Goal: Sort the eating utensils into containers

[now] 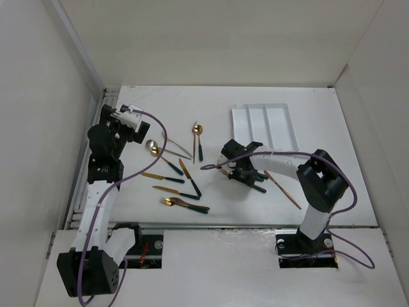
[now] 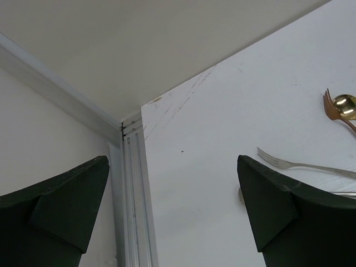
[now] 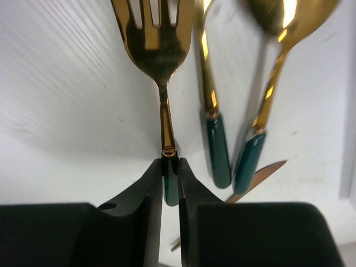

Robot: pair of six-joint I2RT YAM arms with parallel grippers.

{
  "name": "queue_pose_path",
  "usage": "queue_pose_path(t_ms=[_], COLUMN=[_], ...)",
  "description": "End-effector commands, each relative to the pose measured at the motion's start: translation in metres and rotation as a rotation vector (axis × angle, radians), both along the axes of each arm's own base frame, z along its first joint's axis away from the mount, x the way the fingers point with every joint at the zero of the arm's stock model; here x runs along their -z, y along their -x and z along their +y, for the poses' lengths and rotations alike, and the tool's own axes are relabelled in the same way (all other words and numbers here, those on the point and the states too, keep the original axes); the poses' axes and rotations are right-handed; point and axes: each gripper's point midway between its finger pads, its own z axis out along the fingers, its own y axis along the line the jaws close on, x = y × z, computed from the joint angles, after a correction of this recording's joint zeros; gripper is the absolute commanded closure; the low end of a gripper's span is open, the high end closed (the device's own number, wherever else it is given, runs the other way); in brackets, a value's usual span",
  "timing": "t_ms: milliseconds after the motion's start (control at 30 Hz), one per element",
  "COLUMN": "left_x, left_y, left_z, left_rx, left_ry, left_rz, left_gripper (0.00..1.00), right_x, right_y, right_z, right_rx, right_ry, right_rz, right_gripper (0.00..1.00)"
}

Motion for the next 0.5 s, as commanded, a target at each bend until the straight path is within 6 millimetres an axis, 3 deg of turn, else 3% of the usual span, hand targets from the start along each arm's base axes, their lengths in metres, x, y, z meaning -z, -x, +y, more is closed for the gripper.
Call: queue_pose_path(t_ms=[0, 67, 133, 267, 333, 367, 467], left_x=[-0.011, -0.014, -0.012, -0.009, -0.015, -0.015, -0.019], left_y=[0.006, 0.007, 0.008, 0.01, 0.013, 0.013, 0.014], left_z=[-0.005, -0.005, -0.005, -0.005, -0.006, -0.006, -0.005], left_rx=[0.025, 0.025, 0.025, 0.025, 0.024, 0.024, 0.003], left_ry=[-0.01, -0.011, -0.01, -0.009, 0.0, 0.012, 0.062], left_rz=[-0.041, -0.05, -0.04, -0.025, -0.034, -0.031, -0.021], left_gripper=[0.0, 0.0, 0.0, 0.0, 0.0, 0.0, 0.0], right_x=[-0.065, -0.083, -0.122, -0.182, -0.207, -0.218, -0.237], right_y=[-0.047, -0.057, -0.081, -0.137, -0.17, -0.182, -0.211], right_z=[0.07, 0.077, 0.09, 0.08, 0.052, 0.046, 0.0], right_rx=[0.0, 0.021, 0.068, 0.28, 0.412, 0.486, 0.672], right_ry=[-0.332, -0.406, -0.538, -0.765, -0.831, -0.881, -0.877], right_rz=[-0.192, -0.217, -0.294, -0.41, -0.481, -0.508, -0.626], right_gripper=[1.0, 1.0, 1.0, 1.0, 1.0, 1.0, 1.0])
